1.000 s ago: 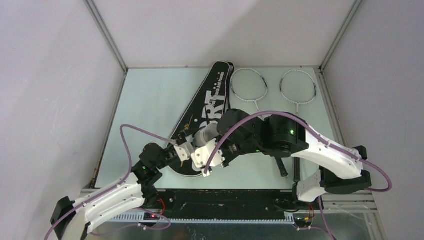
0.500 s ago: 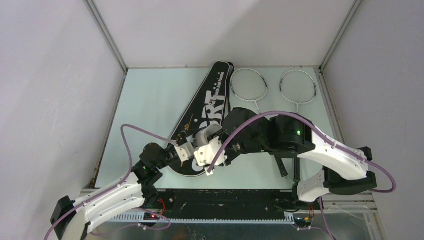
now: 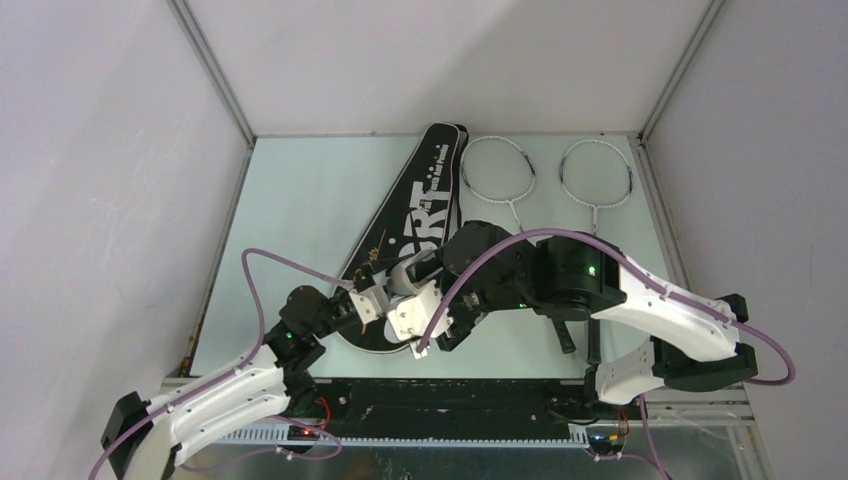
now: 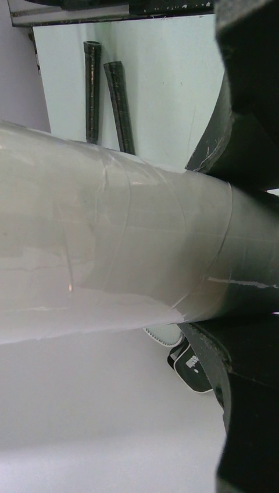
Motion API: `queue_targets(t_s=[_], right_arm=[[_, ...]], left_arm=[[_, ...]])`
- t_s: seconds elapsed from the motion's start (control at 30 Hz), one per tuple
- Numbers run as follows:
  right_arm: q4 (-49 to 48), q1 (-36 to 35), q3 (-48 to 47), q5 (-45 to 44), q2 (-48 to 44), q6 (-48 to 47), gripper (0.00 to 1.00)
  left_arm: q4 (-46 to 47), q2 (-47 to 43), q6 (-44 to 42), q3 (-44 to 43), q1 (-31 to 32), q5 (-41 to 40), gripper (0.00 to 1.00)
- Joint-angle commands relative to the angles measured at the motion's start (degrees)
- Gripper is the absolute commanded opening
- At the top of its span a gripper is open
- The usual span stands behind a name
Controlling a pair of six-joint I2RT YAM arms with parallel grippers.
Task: Pack up the badminton gear
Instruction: Adjust the lid on the shuttle tube.
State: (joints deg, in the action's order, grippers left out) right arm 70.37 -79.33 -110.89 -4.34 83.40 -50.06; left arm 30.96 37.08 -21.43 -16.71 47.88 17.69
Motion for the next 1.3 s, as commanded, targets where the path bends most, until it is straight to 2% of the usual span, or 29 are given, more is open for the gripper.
queue_targets(t_s=[0.0, 0.23, 1.03, 1.27], right_arm=[[-4.60, -0.12, 2.36, -0.24, -2.69, -1.06, 0.77], [-8.16, -0.10, 6.27, 1.00, -5.39, -3.04, 0.82], [-9.05, 1.79, 9.58, 8.71, -4.62, -2.83, 0.82], [-9.89, 2.68, 10.04, 7.16, -5.45, -1.63, 0.82]], left_arm=[[-0.17, -0.06, 1.06, -1.41, 0.12, 0.93, 0.58], [-0.50, 0.04, 0.92, -1.47, 0.18, 1.05, 0.58], [-1.47, -1.52, 0.99, -1.66, 0.11, 0.32, 0.58], [-1.89, -2.73, 1.26, -1.26, 0.12, 0.48, 0.58]])
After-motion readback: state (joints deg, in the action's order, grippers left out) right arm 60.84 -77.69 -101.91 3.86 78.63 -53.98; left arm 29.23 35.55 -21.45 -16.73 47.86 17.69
